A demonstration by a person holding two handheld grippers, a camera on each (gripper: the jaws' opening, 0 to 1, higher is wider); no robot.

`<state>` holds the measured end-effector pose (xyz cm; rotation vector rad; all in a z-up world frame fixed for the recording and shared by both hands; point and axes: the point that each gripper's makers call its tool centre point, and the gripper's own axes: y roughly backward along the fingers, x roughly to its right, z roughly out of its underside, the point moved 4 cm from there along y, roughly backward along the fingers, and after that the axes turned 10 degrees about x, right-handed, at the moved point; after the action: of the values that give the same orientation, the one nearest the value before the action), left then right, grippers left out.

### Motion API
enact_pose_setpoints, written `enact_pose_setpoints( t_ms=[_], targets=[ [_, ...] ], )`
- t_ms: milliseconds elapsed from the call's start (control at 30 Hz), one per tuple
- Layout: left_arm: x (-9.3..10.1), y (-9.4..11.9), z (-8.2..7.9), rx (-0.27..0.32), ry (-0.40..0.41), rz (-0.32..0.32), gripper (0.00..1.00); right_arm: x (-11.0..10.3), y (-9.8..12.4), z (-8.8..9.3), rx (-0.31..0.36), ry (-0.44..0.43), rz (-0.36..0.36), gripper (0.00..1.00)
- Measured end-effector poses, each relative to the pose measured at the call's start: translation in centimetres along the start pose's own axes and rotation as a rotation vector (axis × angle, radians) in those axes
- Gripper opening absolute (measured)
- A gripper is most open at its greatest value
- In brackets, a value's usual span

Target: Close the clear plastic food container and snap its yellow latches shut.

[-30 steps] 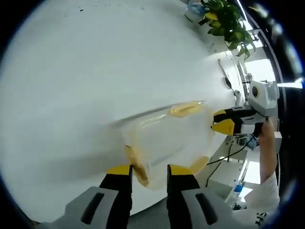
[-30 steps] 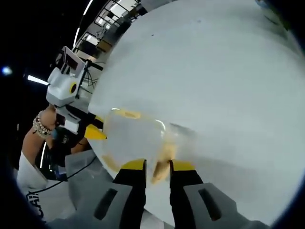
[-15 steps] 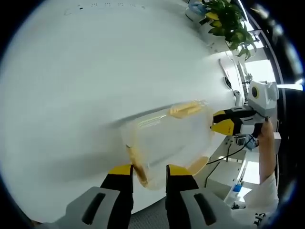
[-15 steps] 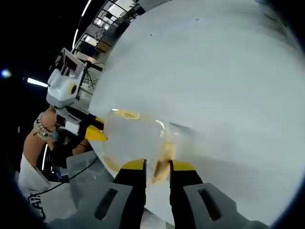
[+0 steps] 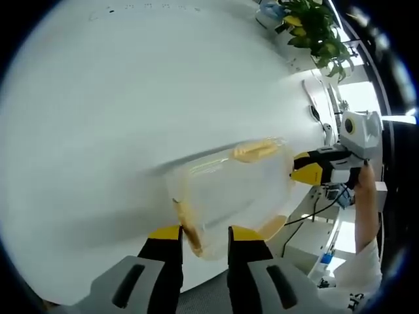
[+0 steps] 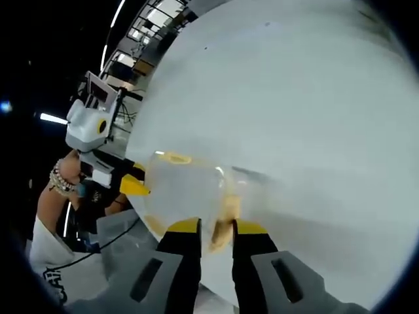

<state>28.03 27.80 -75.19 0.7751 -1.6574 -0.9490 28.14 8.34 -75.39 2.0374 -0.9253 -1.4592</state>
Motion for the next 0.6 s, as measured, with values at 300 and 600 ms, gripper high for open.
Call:
enact_pose_setpoints(
  t_ms=[300,600],
  targets=[
    [-0.05,-0.16,0.06,0.003,-0.008,0.003,0.19,0.1,-0.64,0.51,-0.002,-0.025,-0.017,0.13],
    [-0.04,-0.11,-0.04,0.014,-0.056,0.013,0.21,-0.12,-0.69,0.2,0.023,0.048,0.006,0.14]
  ],
)
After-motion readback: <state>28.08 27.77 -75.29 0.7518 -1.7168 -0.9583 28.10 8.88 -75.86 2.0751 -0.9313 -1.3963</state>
